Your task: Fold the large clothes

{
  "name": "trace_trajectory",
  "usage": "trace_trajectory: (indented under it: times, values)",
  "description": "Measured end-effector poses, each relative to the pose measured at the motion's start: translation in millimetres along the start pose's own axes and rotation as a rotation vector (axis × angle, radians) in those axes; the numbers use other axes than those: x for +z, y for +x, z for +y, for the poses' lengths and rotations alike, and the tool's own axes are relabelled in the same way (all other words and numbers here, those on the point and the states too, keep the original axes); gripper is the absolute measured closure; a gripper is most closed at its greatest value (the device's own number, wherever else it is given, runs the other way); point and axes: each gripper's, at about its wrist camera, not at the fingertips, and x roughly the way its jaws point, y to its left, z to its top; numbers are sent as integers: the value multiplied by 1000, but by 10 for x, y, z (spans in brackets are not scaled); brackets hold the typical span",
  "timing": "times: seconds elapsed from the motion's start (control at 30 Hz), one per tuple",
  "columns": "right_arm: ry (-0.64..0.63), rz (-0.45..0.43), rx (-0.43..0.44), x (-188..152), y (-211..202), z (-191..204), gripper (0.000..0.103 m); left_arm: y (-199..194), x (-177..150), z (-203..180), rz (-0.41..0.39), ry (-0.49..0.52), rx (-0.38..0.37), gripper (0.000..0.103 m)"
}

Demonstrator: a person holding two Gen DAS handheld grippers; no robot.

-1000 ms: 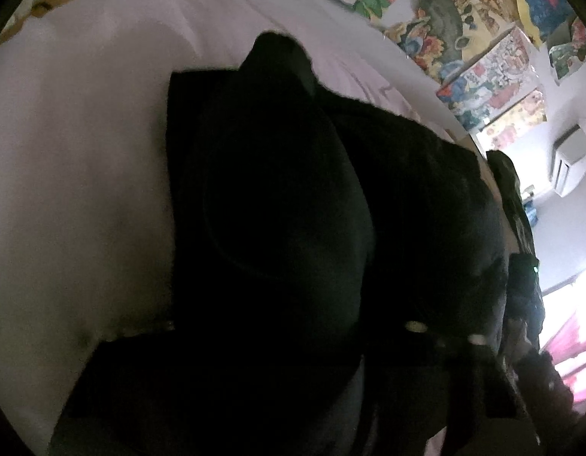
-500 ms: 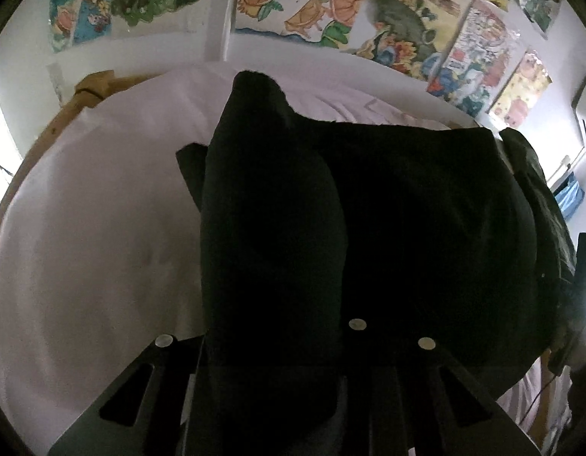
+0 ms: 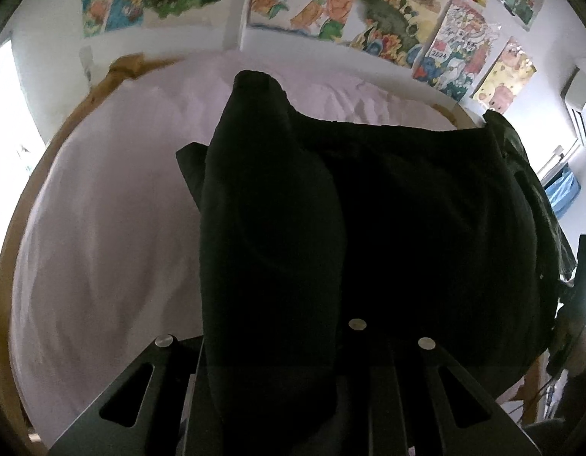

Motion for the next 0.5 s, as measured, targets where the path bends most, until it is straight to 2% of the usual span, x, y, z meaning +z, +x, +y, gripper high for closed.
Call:
trace_trajectory:
  times: [0.1, 0.27, 0.33, 0.4, 0.5]
  values:
    - [5, 18, -13, -191, 97, -15, 80, 98, -180, 94, 29, -6, -7, 87]
    - [-3, 11, -56, -305, 252, -89, 79, 178, -263, 258, -13, -29, -61, 86]
    - [-1, 13, -65, -304, 317, -132, 76, 247, -238, 272, -7, -30, -63, 86]
    - [15, 20, -71, -312, 385, -196, 73, 290, -222, 280, -8, -24, -57, 84]
    - [36, 35, -87, -336, 480, -268, 64, 340, -229, 328, -4, -34, -41, 74]
